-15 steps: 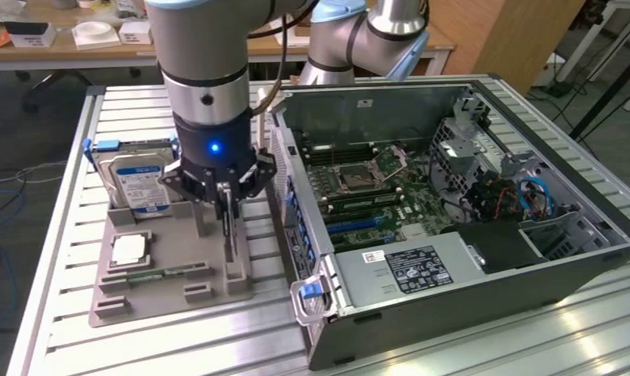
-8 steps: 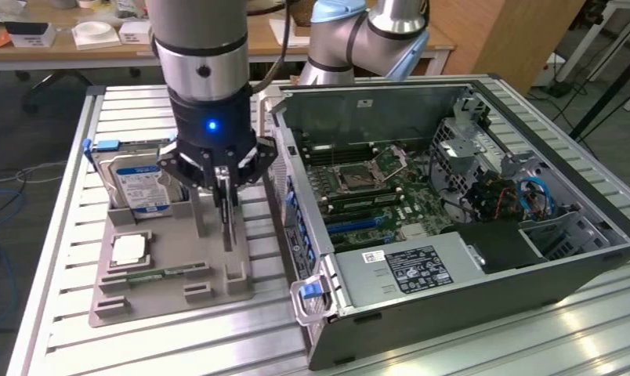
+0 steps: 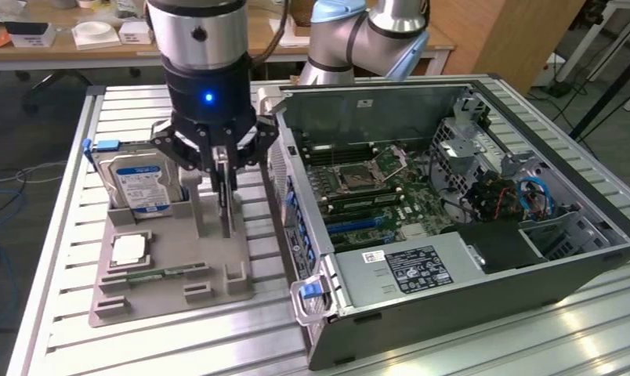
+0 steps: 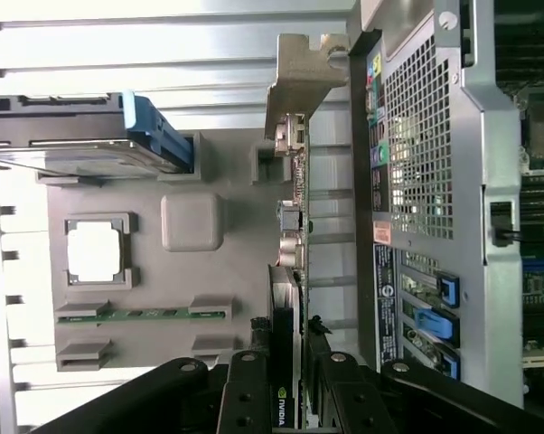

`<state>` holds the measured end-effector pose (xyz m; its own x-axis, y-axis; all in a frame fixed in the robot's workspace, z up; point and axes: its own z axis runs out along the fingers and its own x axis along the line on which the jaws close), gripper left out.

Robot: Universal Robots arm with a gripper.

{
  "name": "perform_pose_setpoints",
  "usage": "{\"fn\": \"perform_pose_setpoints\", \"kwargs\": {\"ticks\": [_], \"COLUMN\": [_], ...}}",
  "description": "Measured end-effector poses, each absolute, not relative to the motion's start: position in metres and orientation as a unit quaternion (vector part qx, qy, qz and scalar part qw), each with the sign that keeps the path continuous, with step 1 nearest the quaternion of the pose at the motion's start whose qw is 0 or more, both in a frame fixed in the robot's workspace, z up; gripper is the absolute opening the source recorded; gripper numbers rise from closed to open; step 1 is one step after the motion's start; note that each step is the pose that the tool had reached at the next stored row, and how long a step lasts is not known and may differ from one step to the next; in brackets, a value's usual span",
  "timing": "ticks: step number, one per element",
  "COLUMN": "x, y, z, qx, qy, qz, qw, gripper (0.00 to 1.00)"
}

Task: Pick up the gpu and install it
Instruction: 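Pick up the gpu and move the gpu toward the slot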

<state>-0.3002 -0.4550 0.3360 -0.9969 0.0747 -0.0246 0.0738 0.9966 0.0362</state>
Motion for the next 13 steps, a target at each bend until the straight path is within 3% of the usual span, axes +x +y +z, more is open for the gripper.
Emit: {"fn": "perform_pose_setpoints", "kwargs": {"ticks": [13], "x": [-0.3], "y": [-0.455], "z": [0.381], "qx": [0.037], "qy": [0.999], "qz": [0.018], "qw": [0.013], "gripper": [0.26]}}
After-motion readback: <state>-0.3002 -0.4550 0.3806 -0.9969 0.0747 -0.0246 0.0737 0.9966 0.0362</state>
